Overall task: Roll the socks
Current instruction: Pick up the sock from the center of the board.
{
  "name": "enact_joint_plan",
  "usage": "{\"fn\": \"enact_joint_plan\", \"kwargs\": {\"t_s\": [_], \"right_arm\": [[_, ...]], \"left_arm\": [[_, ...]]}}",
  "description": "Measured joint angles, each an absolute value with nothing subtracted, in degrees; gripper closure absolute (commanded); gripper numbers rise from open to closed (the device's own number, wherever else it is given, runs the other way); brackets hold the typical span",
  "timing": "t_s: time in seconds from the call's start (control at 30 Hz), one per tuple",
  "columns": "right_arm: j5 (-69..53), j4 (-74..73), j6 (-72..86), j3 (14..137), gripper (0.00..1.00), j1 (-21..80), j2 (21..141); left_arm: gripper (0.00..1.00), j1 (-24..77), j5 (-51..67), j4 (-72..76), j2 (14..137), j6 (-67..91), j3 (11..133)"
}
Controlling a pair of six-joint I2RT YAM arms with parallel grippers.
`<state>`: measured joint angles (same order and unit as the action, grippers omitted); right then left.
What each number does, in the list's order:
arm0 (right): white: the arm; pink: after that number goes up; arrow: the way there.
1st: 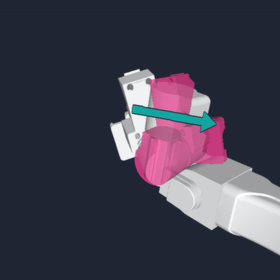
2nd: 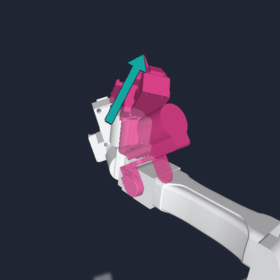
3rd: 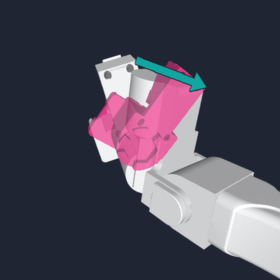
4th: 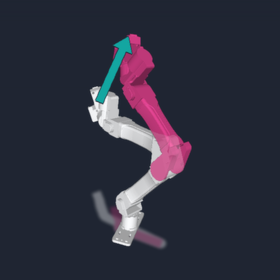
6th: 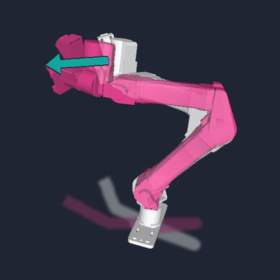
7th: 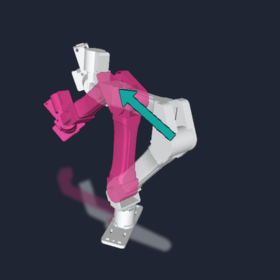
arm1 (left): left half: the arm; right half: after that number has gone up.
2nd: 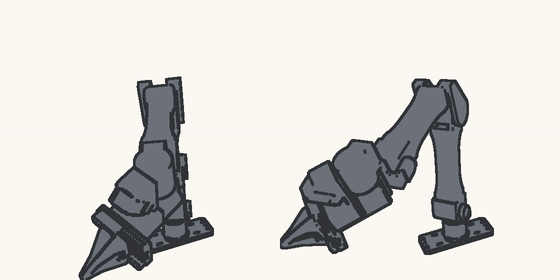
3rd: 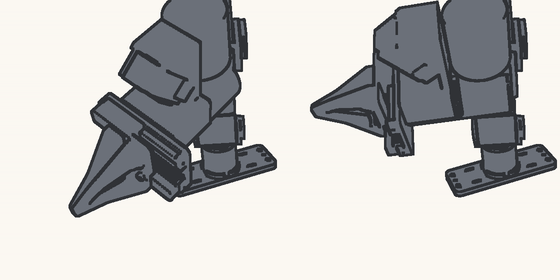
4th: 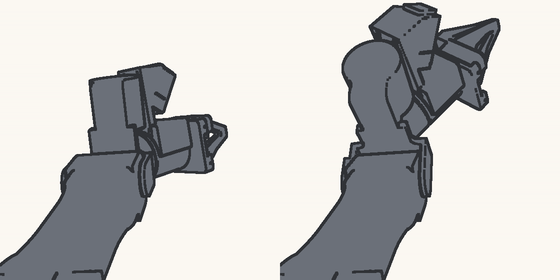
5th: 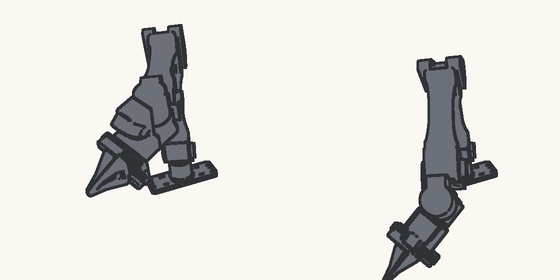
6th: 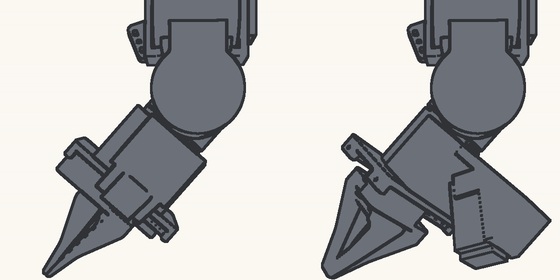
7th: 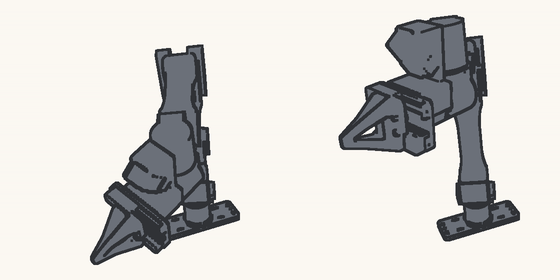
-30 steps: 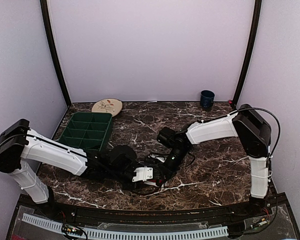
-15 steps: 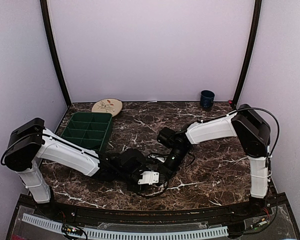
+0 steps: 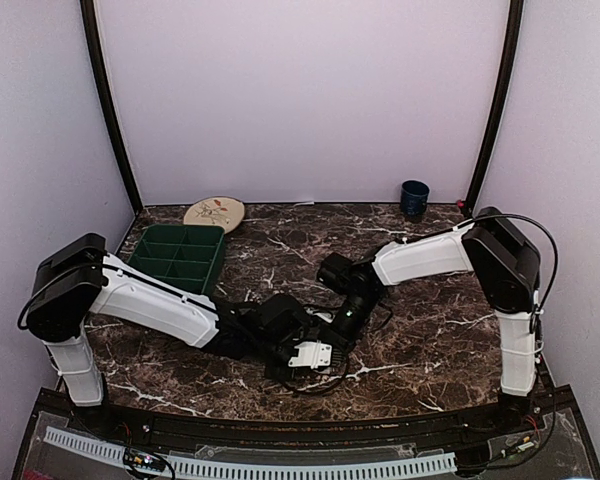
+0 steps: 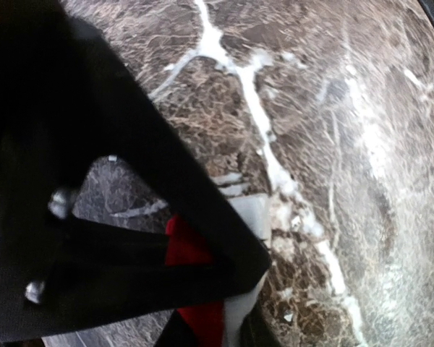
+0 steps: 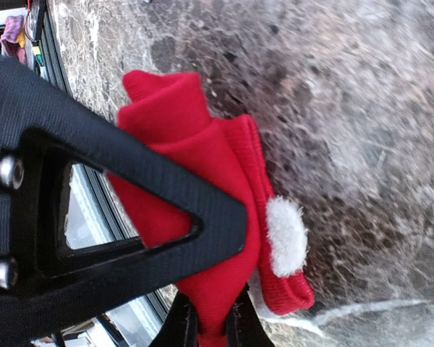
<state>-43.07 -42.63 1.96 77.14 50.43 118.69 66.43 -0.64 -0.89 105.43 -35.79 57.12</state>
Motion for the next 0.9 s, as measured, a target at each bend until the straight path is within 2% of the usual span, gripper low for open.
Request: {"fn": "enact_joint_plan", "kwargs": {"t_s": [0.07,0.13,0.33,0.37,0.7,0.9], "right_arm": [[-43.20,-43.05,1.96,77.14,0.98,50.09,118.69],[-43.48,-43.22,2.00,77.14,0.93,49.84,118.69],[-43.46,-42.19,3.46,76.38,0.54,49.76,118.19],[-43.59,-41.39,3.40,75.75,0.52,49.54,117.69],[-42.78,-35.42,8.01,67.96,0.51,47.94,109.23],[-41.93,-31.33,11.05,62.33,0.51,46.65,103.68]], "left_arm": [[0.97,66.43,-0.30,-2.22,105.71,-35.79,58.13],[0.98,66.43,0.23,-3.40,105.82,-35.90,58.83],[1.00,66.39,0.62,-5.06,106.06,-35.14,59.77],[1.00,66.39,0.62,-5.10,106.06,-34.92,59.77],[1.00,65.76,1.06,-8.27,104.84,-30.85,59.77],[1.00,61.71,0.69,-12.86,102.30,-27.68,59.75]]}}
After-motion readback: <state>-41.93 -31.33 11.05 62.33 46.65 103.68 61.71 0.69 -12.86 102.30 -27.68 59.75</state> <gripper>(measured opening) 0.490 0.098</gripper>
